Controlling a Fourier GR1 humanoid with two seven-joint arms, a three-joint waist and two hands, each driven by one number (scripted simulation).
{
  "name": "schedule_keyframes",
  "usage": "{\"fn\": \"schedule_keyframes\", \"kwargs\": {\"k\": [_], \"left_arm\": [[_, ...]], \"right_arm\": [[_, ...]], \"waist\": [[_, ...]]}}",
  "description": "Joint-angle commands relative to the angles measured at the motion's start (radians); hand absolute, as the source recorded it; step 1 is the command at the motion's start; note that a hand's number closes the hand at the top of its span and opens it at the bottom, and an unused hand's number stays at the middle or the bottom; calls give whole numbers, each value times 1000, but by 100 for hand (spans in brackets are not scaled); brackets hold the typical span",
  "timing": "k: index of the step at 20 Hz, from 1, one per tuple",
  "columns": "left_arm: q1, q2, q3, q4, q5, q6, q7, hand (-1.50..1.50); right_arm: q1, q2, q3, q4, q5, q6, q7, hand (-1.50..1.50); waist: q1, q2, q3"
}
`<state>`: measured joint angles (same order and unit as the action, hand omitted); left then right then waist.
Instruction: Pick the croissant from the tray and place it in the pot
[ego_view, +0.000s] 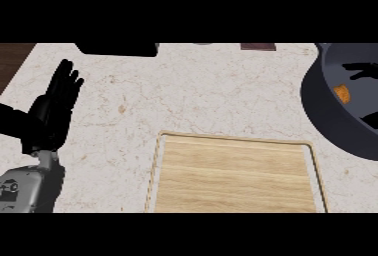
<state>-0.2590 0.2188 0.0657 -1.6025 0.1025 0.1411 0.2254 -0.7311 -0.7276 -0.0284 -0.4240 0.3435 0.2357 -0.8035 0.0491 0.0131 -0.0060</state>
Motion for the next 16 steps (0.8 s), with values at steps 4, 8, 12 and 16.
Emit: {"fn": "schedule_keyframes", "kwargs": {"k": [4, 8, 12, 16], "left_arm": [[2, 27, 25, -2, 4, -13, -8, 0], [-11, 35, 38, 16, 22, -29, 2, 0], [-26, -10, 3, 22, -20, 16, -17, 0], [-1, 4, 9, -37, 5, -3, 18, 0]], "right_arm": [[-60, 37, -143, 140, -166, 204, -58, -150], [-93, -24, -189, 204, -217, 332, -25, -150], [-107, -111, -239, 238, -265, 402, -2, -150], [-84, -171, -250, 246, -280, 467, 12, -150]], "waist": [[2, 6, 11], [0, 8, 11], [-3, 15, 13], [10, 15, 15]]}}
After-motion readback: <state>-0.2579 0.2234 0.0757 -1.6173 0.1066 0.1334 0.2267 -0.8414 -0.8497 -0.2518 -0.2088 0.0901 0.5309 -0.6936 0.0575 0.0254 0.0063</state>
